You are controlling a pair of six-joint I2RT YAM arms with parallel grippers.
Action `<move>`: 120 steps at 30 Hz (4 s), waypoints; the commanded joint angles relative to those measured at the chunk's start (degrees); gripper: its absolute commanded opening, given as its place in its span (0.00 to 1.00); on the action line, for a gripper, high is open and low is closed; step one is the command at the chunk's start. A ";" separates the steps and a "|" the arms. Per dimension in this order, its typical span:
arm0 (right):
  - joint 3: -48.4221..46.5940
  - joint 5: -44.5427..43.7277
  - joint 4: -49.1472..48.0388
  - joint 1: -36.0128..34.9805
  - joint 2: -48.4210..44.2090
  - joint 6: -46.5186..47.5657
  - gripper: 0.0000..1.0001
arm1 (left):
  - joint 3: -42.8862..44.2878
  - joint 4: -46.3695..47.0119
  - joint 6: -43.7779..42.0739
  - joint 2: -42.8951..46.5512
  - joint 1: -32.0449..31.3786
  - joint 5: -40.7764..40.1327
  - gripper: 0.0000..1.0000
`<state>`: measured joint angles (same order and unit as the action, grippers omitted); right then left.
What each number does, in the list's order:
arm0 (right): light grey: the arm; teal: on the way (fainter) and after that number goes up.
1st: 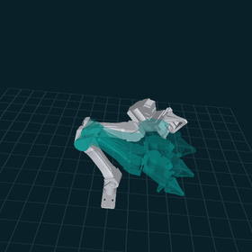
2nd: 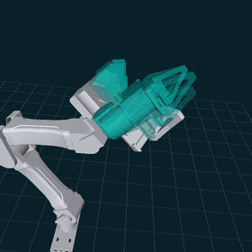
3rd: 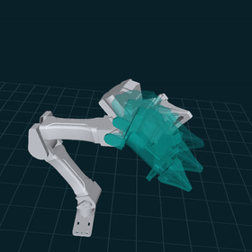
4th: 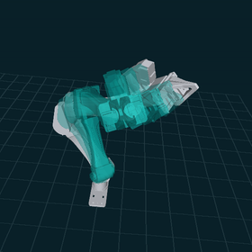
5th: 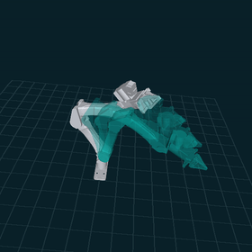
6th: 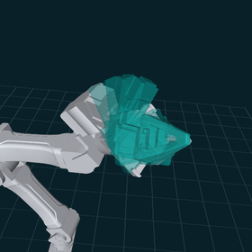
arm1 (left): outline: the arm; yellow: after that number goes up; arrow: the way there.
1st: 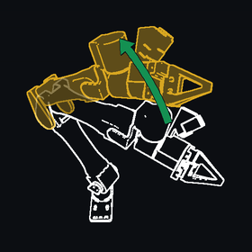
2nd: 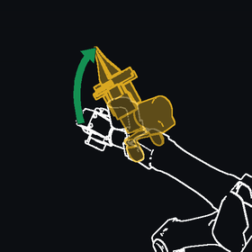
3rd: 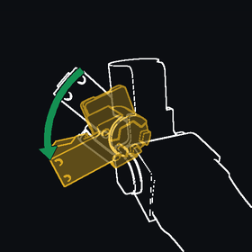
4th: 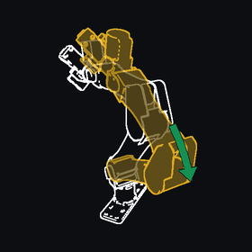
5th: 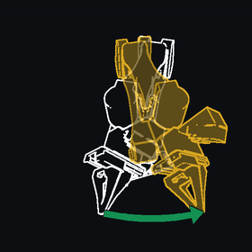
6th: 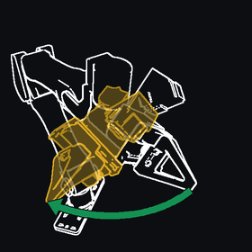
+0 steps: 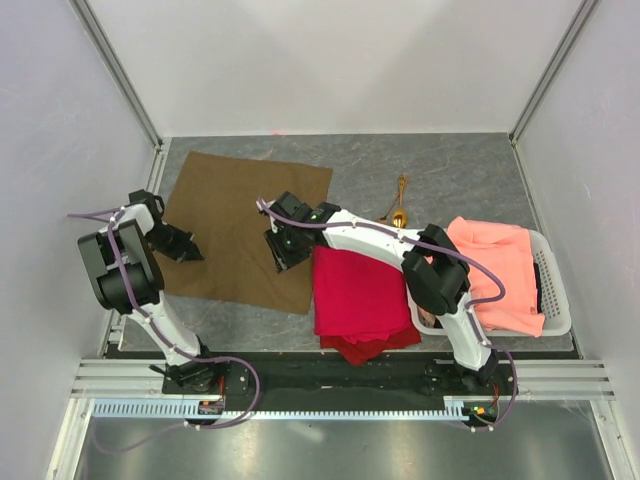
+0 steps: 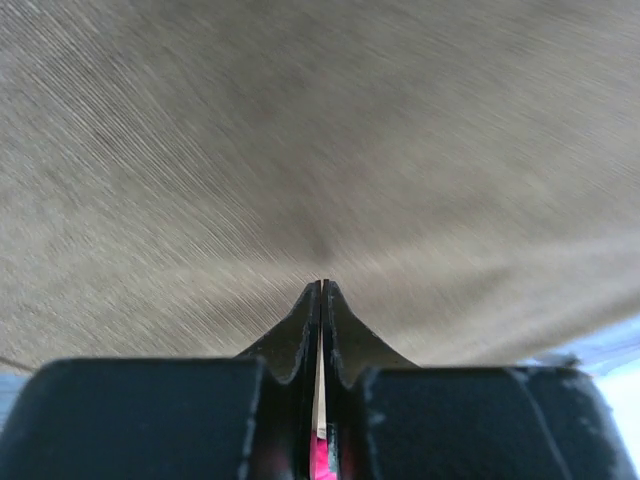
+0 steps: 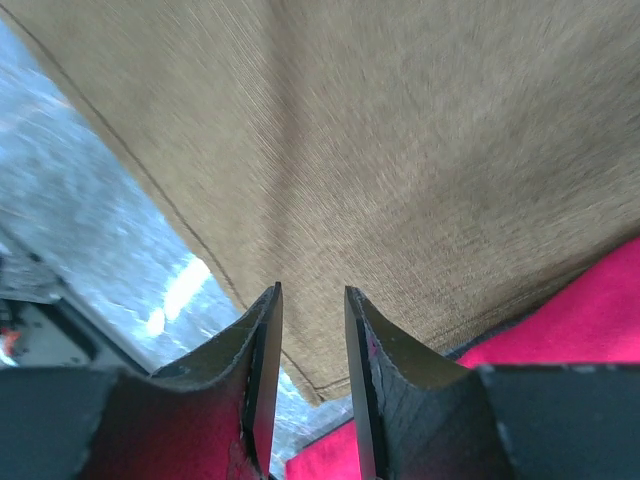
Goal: Fold the napkin into a case and place the utensils inside
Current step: Flatten out the crumpled napkin at the corner of the board, then pick up the flattened napkin from the corner of the board.
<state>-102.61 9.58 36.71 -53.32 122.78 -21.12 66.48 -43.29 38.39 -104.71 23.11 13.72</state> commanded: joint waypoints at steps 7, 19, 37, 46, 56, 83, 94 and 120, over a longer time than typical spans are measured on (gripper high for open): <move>6.28 -4.57 -4.01 -1.00 2.02 2.93 0.39 | -6.35 -6.02 0.72 1.87 3.86 -9.76 0.02; 0.84 -7.30 -4.81 -0.65 9.31 6.53 0.39 | -7.33 -4.61 -1.39 7.23 6.42 -5.63 0.05; 2.04 -7.03 10.67 -5.39 -5.43 6.18 0.58 | -6.01 -12.96 0.54 32.19 8.35 -12.22 0.35; 19.55 -8.44 2.93 -10.31 -12.83 5.31 0.45 | -9.70 -11.73 0.72 33.69 8.26 -7.92 0.32; 20.96 -9.06 -0.94 -13.21 -12.39 6.97 0.41 | -10.14 -11.38 -0.25 33.78 8.26 -6.60 0.32; 24.38 -12.74 -3.22 -14.71 -8.08 12.25 0.39 | -8.91 -10.59 0.72 33.25 8.35 -3.34 0.44; 25.18 -21.53 -3.49 -16.46 -5.36 12.51 0.19 | -7.86 -10.68 1.60 30.80 10.72 -3.17 0.52; 21.74 -5.72 -0.58 -10.84 -14.94 5.66 0.00 | -13.04 -4.36 -4.37 26.57 30.15 -20.47 0.49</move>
<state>-82.54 0.49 36.91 -64.60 110.69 -13.47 54.94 -53.23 36.99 -79.53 51.90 0.62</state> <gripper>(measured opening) 0.010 0.506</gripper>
